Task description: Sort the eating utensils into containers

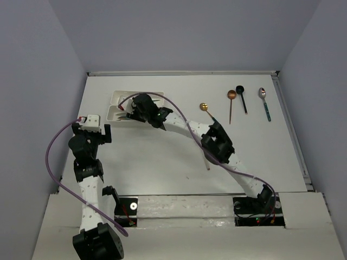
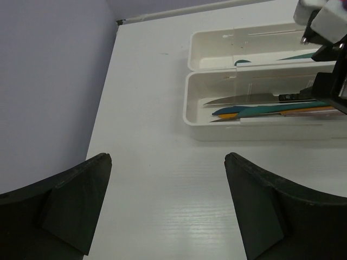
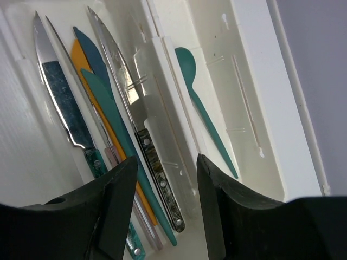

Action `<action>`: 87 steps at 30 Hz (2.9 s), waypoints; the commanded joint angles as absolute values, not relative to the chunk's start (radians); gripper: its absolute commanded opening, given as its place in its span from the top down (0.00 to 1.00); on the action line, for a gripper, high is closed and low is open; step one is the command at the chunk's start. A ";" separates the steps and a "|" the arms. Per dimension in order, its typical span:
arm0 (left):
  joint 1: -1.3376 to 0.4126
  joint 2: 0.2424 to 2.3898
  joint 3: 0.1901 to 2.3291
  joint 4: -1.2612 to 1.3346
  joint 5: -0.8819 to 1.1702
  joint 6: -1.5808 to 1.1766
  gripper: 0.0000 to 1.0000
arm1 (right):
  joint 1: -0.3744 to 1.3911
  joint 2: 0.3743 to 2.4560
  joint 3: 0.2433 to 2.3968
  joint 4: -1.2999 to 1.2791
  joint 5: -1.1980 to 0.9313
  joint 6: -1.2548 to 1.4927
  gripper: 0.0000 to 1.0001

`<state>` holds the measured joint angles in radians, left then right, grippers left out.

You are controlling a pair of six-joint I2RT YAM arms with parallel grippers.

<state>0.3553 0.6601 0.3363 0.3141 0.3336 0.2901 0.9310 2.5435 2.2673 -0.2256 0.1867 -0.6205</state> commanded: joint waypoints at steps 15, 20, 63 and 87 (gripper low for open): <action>0.362 0.611 0.311 0.382 0.368 0.311 0.01 | 0.894 1.562 1.337 -0.689 0.347 0.354 0.14; 0.362 0.598 0.308 0.380 0.371 0.313 0.01 | 0.885 1.459 1.122 -0.699 0.364 0.498 0.14; 0.361 0.597 0.301 0.391 0.350 0.313 0.01 | 0.904 2.286 2.127 0.164 0.428 -0.892 1.00; 0.360 0.601 0.295 0.399 0.353 0.319 0.01 | 0.845 2.698 2.456 0.158 0.193 -0.799 0.64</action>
